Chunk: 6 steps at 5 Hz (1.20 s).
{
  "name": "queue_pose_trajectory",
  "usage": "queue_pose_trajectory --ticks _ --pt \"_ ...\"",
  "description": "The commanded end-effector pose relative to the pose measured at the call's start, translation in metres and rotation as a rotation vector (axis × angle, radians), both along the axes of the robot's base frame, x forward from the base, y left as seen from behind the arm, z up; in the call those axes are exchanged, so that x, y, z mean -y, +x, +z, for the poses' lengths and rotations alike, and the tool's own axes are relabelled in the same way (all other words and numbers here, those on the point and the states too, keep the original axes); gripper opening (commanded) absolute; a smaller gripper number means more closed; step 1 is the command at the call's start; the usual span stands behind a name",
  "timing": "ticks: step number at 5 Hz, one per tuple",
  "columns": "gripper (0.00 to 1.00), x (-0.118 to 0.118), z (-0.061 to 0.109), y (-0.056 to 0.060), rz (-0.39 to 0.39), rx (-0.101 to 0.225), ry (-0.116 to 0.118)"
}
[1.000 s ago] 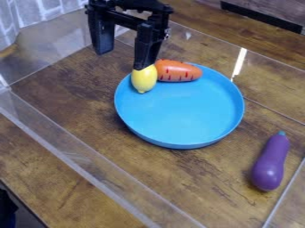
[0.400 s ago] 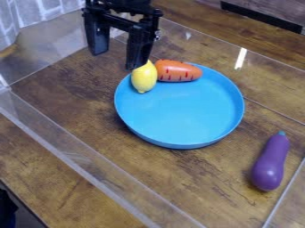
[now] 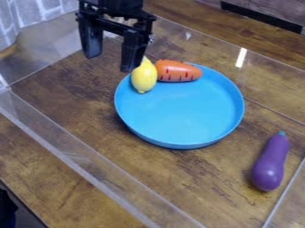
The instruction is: Move the carrot to the left side
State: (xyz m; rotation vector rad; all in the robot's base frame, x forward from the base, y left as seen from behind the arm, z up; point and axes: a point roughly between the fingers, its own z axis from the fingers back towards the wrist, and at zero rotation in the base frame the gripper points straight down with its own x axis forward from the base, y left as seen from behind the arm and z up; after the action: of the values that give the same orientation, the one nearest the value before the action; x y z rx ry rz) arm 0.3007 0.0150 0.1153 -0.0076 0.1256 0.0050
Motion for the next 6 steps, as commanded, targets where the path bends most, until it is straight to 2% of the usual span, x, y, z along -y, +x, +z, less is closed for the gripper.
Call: queue_pose_trajectory --ticks 1,2,3,4,5,6 --pt "1.00 0.017 0.013 0.010 -0.048 0.059 -0.003" --pt "1.00 0.029 0.022 0.006 -0.065 0.068 -0.010" --pt "1.00 0.022 0.039 0.000 -0.010 0.073 -0.014" --pt "1.00 0.012 0.043 -0.011 0.061 0.083 -0.013" --pt "1.00 0.011 0.036 -0.018 0.077 0.075 -0.001" --pt "1.00 0.016 0.024 -0.006 0.052 0.072 -0.002"
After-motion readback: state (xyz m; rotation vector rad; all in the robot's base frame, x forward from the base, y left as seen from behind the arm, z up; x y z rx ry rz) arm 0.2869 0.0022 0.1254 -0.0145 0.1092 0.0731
